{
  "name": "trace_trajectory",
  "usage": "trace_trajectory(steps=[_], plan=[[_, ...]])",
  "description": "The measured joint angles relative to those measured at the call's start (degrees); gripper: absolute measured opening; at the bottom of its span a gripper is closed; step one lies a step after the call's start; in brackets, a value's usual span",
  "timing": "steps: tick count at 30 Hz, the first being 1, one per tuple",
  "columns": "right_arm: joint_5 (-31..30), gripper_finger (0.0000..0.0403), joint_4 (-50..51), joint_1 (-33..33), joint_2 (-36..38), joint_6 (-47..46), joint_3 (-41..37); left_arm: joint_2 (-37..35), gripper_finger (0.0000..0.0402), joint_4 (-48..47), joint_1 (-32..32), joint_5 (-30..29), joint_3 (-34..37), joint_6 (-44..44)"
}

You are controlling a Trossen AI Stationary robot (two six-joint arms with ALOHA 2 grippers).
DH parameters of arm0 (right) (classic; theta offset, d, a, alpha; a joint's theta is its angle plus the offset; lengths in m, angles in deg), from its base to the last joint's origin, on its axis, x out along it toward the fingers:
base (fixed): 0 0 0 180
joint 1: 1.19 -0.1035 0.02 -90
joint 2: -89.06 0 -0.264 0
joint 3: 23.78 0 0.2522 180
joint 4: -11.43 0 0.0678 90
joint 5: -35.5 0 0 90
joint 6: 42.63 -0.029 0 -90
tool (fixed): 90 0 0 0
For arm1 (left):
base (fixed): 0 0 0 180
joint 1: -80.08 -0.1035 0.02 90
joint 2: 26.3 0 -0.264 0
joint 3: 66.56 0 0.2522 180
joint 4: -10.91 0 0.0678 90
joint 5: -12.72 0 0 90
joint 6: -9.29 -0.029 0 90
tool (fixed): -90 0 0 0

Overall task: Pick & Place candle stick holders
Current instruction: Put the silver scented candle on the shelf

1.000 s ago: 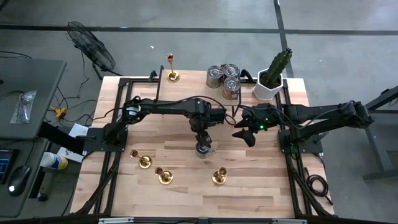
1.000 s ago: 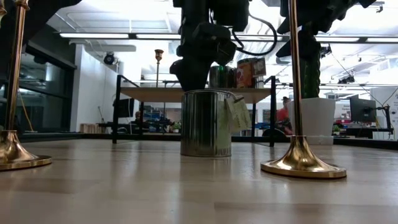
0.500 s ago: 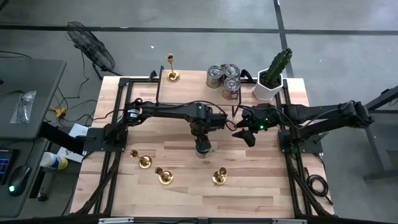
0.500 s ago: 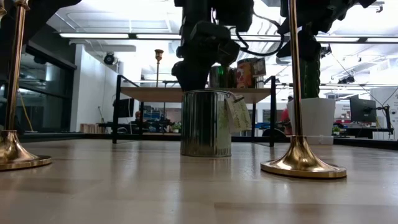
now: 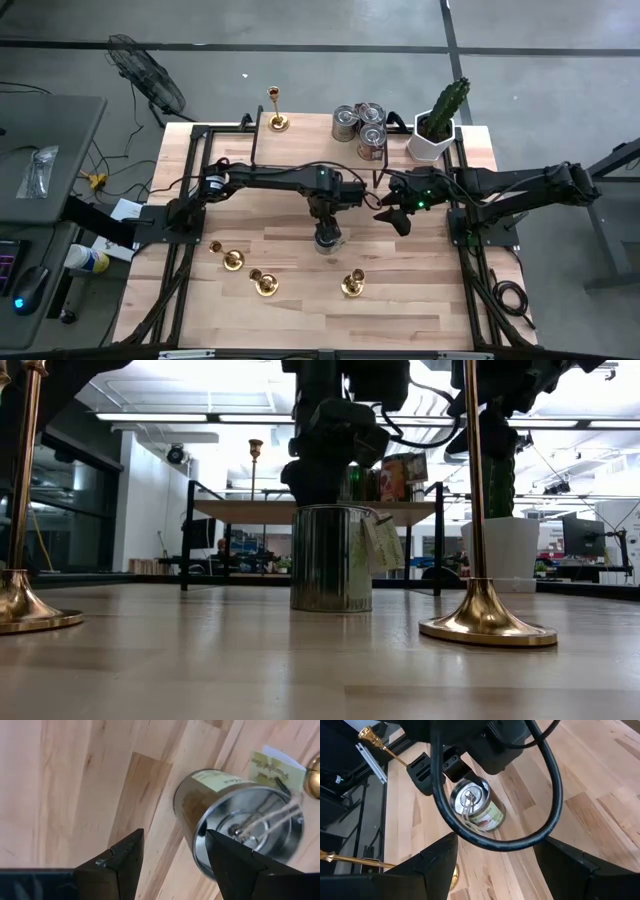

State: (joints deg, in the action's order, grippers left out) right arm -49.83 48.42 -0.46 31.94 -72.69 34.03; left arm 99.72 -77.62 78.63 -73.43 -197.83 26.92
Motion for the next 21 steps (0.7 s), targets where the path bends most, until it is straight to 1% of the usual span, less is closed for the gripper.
trace_trajectory(steps=[6,21], plan=[[0.0,0.0252,0.1,0.0,0.0,-0.1,0.0,0.0,0.0207,-0.3,0.0,-1.0,0.0,-0.4],[0.0,0.0252,0.3,0.0,0.0,-0.1,0.0,1.4,0.0207,-0.2,0.0,-0.6,-0.1,-1.4]])
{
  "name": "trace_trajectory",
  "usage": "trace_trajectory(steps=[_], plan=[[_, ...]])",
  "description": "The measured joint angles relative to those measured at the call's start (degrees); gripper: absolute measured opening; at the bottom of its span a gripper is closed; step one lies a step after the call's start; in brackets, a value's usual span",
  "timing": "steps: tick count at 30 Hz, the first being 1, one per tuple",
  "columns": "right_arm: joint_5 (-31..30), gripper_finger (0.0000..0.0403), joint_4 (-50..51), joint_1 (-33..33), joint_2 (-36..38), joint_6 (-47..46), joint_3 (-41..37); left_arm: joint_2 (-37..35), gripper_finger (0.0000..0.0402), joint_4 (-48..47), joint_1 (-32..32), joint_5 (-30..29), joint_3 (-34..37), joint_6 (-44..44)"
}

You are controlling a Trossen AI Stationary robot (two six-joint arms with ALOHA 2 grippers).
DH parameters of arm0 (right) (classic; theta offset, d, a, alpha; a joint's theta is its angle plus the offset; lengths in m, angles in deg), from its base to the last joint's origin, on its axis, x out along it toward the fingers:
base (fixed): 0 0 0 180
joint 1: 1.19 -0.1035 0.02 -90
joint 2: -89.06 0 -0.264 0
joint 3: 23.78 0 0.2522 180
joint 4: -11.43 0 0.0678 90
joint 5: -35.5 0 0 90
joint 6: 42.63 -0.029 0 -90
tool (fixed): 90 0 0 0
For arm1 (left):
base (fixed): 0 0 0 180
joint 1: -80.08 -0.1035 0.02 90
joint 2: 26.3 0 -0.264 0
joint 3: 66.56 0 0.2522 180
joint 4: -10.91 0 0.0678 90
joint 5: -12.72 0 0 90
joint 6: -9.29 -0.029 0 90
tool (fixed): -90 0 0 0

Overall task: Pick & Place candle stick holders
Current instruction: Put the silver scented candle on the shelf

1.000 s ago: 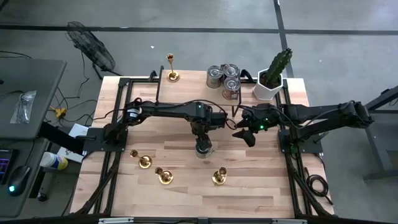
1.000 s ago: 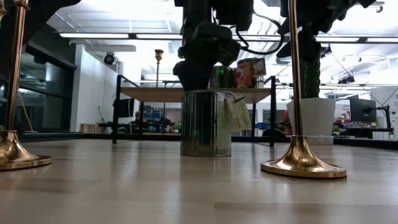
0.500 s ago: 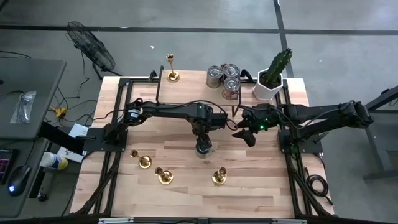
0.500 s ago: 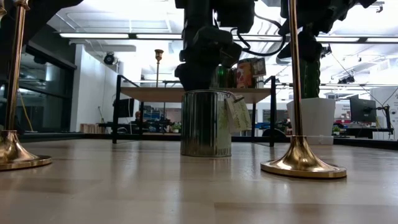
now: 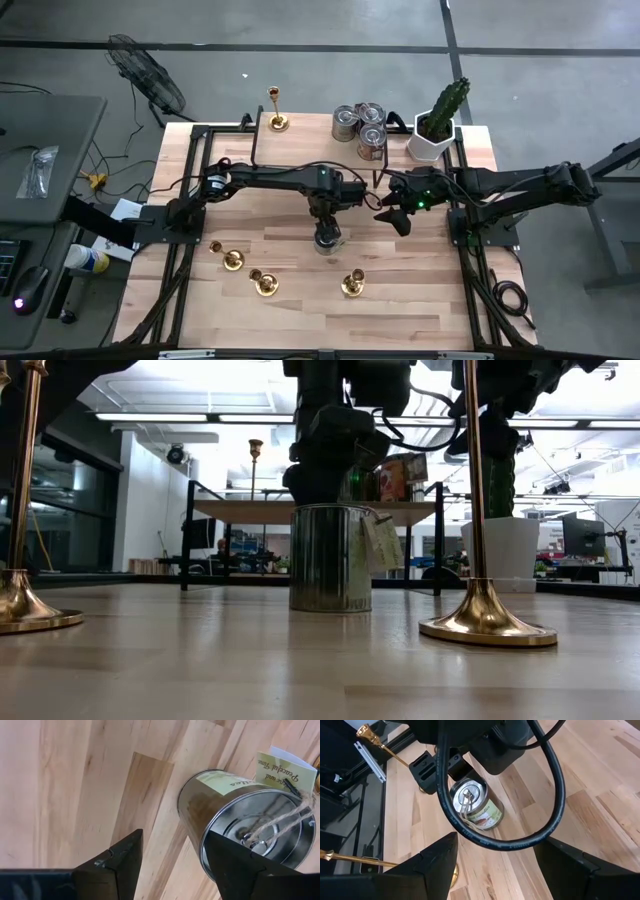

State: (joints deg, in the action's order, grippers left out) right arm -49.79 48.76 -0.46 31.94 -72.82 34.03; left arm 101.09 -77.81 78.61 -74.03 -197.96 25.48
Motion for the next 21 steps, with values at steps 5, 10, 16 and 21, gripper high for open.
trace_trajectory(steps=[5,10,16,21], plan=[[0.0,0.0252,0.0,0.0,0.0,0.0,0.0,0.0,0.0197,0.0,0.0,0.0,0.0,-0.1],[0.0,0.0252,0.0,0.0,0.0,0.0,0.0,0.1,0.0148,0.1,0.0,1.7,0.1,0.0],[0.1,0.0252,-0.1,0.0,0.0,0.0,0.0,0.2,0.0095,0.2,0.0,2.1,0.1,0.5],[0.0,0.0252,-0.1,0.0,0.0,0.0,0.0,0.2,0.0081,0.1,0.0,3.0,0.1,0.5]])
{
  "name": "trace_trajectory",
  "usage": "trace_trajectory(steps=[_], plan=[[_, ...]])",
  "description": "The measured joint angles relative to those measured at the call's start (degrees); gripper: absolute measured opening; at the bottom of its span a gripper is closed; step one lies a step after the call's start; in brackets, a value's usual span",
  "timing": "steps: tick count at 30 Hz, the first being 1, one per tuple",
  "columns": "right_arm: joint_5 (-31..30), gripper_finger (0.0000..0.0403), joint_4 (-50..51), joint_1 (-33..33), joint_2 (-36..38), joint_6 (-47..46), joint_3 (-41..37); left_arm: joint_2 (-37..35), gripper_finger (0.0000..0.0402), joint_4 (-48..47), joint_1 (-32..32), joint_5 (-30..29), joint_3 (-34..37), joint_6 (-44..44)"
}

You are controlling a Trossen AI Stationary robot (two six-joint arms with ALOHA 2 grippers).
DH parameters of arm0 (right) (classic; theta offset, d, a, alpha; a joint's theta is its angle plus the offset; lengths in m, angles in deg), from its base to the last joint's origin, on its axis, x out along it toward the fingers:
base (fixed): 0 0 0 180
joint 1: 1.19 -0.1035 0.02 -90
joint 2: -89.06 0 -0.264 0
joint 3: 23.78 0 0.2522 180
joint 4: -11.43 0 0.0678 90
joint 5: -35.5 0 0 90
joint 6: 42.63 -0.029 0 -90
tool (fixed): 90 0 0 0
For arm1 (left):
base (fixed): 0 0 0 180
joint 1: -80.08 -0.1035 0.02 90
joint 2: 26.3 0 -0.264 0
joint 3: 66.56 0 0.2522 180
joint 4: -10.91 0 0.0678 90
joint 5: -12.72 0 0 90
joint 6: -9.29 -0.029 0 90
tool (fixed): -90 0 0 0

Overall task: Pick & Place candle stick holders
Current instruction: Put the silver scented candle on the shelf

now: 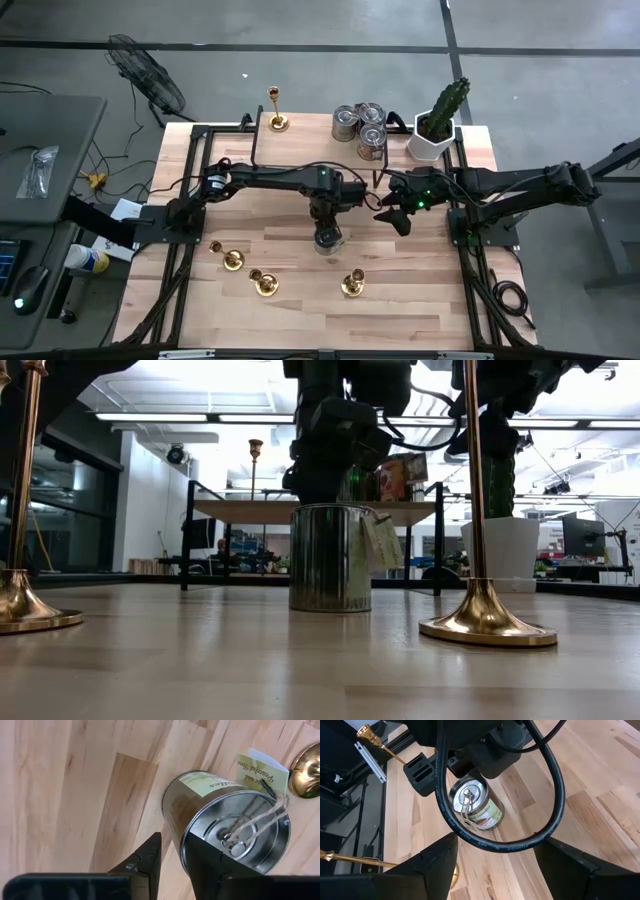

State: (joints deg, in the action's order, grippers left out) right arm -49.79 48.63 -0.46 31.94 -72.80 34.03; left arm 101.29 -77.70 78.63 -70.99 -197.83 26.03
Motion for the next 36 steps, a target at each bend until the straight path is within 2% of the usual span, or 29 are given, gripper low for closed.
trace_trajectory(steps=[17,22,27,36], plan=[[0.0,0.0252,0.1,0.0,0.0,0.0,0.0,0.8,0.0076,-0.5,0.0,2.5,0.0,0.0],[0.0,0.0252,0.2,0.0,0.0,0.0,0.0,0.8,0.0055,0.0,0.0,2.9,0.1,0.1],[0.0,0.0252,0.3,0.0,0.0,0.4,0.0,0.8,0.0009,-0.1,0.0,3.2,0.1,0.0],[-0.1,0.0252,0.3,0.0,0.0,0.2,0.0,0.8,0.0003,-0.2,0.0,4.1,0.1,0.2]])
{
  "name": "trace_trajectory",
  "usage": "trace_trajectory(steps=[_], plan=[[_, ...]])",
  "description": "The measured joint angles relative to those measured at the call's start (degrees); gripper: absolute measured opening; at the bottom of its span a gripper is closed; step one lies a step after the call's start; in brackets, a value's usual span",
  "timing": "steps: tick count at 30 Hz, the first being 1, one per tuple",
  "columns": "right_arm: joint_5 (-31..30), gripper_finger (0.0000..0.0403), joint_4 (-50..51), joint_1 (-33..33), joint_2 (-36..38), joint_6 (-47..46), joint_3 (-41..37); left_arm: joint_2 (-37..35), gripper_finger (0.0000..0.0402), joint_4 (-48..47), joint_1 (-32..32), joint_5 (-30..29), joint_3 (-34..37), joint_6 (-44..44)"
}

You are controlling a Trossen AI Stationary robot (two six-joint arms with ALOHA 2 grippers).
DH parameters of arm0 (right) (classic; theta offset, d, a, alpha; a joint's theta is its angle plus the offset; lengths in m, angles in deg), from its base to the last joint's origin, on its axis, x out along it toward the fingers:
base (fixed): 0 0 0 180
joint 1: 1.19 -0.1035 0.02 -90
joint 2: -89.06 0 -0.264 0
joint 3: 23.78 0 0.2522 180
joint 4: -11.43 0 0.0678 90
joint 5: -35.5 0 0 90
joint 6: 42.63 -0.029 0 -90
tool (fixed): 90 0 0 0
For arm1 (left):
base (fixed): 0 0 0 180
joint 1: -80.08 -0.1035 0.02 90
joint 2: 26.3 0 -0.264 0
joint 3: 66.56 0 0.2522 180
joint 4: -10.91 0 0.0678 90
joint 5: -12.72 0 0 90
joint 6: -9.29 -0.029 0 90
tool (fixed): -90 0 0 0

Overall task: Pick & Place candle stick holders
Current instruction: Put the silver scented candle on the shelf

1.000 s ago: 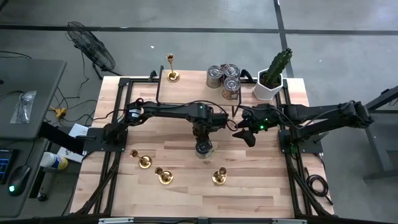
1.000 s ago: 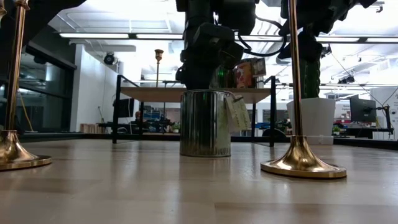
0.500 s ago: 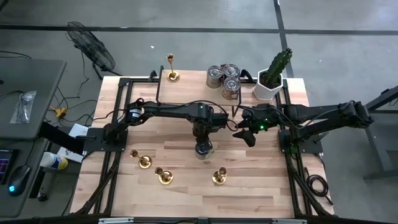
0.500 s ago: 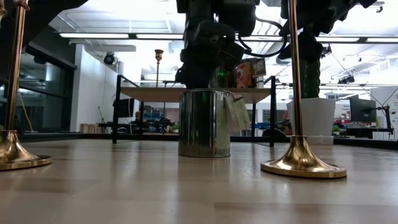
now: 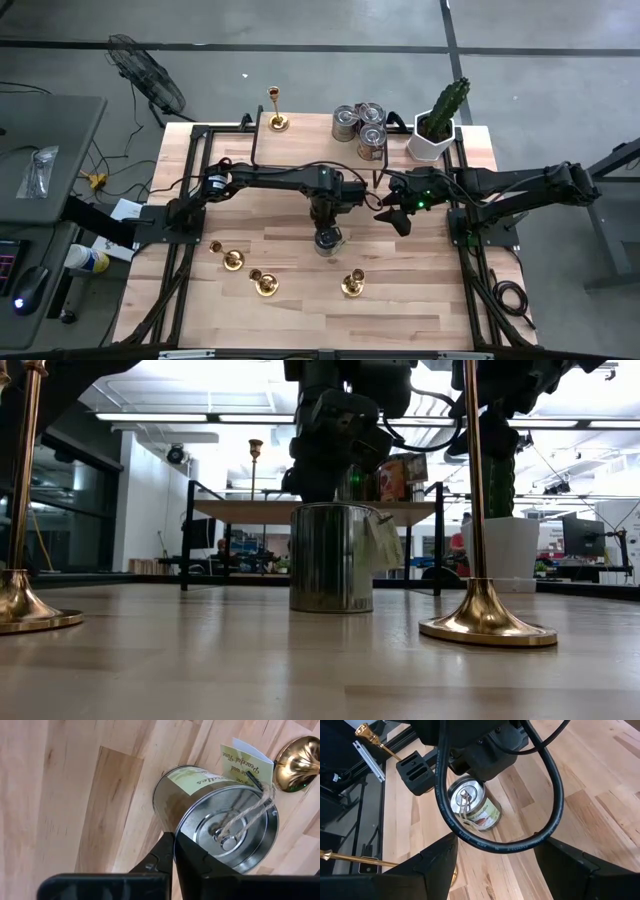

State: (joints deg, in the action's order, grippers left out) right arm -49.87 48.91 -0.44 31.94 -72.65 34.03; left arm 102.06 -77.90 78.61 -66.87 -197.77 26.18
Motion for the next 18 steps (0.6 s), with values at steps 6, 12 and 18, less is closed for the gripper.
trace_trajectory(steps=[6,12,18], plan=[[0.0,0.0252,0.0,0.0,0.0,-0.1,0.0,0.0,0.0001,0.0,0.0,-0.3,0.0,0.8],[0.0,0.0252,0.0,0.0,0.2,-0.2,0.0,0.1,0.0001,-1.5,-0.8,0.6,-1.4,1.3],[0.6,0.0252,0.1,0.0,0.2,-0.2,0.0,0.4,0.0,-3.4,-0.8,0.8,-2.6,1.6]])
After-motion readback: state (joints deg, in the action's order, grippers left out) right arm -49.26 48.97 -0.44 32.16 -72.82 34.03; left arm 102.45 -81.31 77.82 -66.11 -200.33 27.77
